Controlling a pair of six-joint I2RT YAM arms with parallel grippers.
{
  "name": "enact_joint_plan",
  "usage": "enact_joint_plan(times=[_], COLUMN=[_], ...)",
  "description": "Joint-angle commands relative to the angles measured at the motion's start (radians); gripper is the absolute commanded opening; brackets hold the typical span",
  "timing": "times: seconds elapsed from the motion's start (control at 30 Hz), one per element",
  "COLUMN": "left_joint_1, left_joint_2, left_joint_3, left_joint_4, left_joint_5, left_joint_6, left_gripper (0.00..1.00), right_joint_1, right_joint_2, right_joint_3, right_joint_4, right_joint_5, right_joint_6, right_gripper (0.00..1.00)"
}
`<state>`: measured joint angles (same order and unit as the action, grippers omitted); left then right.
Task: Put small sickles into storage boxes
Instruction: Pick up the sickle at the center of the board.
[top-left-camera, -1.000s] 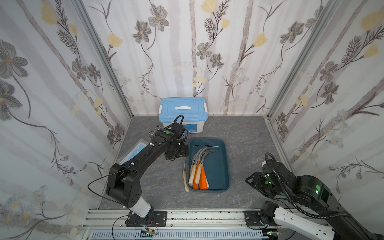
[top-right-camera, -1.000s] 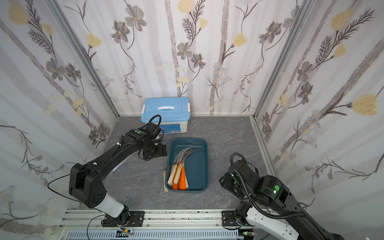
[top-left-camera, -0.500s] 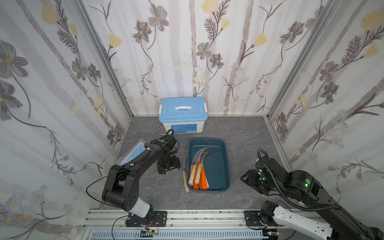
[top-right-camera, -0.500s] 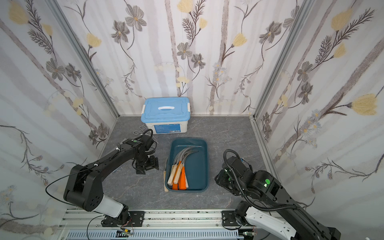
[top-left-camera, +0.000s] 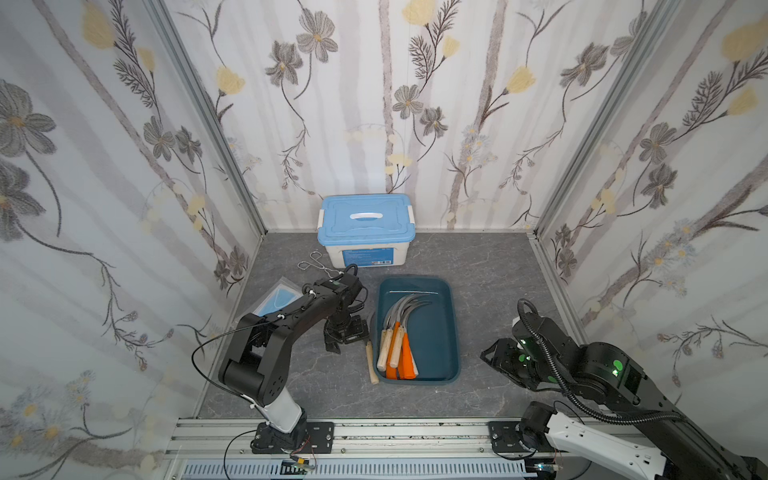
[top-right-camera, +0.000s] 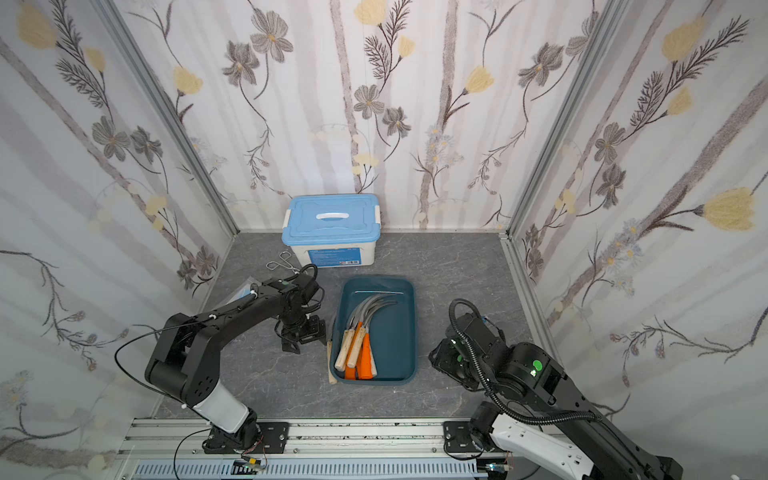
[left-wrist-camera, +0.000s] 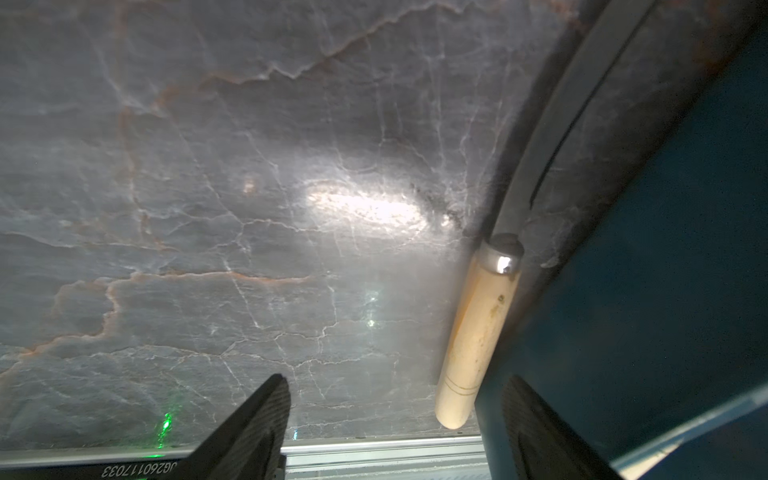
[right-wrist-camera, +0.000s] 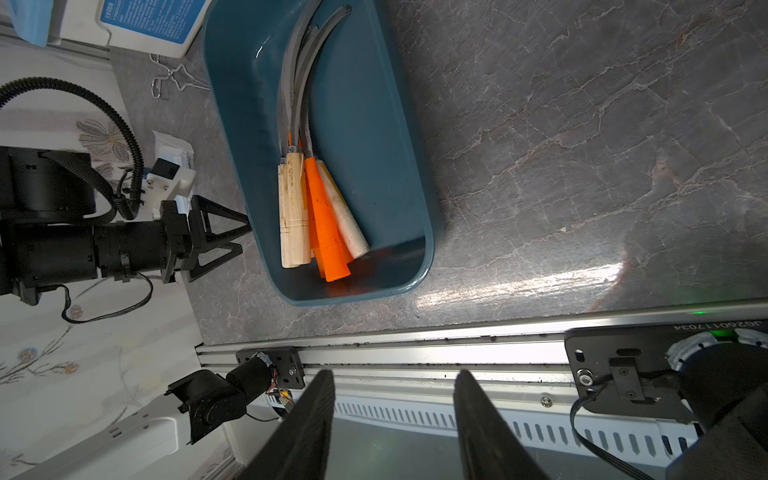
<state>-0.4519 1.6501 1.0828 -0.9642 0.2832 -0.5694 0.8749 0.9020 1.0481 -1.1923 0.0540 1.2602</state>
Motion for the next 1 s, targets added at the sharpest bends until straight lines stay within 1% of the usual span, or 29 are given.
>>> enact_joint_plan(times=[0.0, 0.33, 0.63, 0.97], left_joint_1=[-0.019, -0.046, -0.105, -0.107], left_joint_2=[0.018, 0.061, 0.122, 0.156], left_joint_3=[0.011, 0.02, 0.076, 0.067], left_joint_4=[-0.004, -0.005, 0.005, -0.005], left_joint_5=[0.003, 0.007, 0.002, -0.031], left_joint_6=[-0.007, -0.016, -0.017, -0.015], left_gripper=[0.83, 0.83, 0.83, 0.82], right_joint_1=[-0.001, -0.001, 0.0, -0.001], right_joint_2=[-0.002, -0.029, -0.045, -0.061], right_joint_3=[-0.002, -0.002, -0.003, -0.006], right_joint_4=[0.014, -0.011, -0.029, -0.04], right_joint_5=[0.006, 0.014, 0.017, 0.02], right_joint_6=[0.008, 0.022, 0.03, 0.039], right_gripper=[0.5, 0.49, 0.5, 0.49])
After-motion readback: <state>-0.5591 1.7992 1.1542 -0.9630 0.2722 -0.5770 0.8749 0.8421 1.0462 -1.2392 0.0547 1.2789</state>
